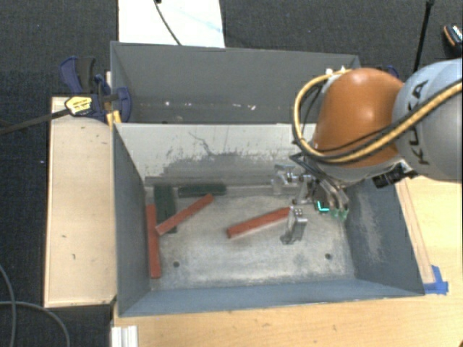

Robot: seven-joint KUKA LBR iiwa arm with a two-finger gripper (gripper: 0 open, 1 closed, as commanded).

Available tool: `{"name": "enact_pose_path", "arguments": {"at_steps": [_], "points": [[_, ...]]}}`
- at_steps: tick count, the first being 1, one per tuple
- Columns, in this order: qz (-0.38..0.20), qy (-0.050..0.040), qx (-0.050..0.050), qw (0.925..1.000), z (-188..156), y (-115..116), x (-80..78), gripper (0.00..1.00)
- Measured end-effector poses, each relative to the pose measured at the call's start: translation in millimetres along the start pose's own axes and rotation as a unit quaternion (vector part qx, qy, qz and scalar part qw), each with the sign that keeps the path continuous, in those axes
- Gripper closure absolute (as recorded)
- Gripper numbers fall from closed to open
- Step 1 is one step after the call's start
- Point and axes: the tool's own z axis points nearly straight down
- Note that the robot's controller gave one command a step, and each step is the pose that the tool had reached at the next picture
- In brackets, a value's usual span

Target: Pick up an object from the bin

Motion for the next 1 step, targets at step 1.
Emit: {"name": "enact_pose_path", "arguments": {"at_steps": [1], "points": [[-0.059,-0.0006,0.0,0.9983,135.2,-36.4,-31.6,0.0]]}}
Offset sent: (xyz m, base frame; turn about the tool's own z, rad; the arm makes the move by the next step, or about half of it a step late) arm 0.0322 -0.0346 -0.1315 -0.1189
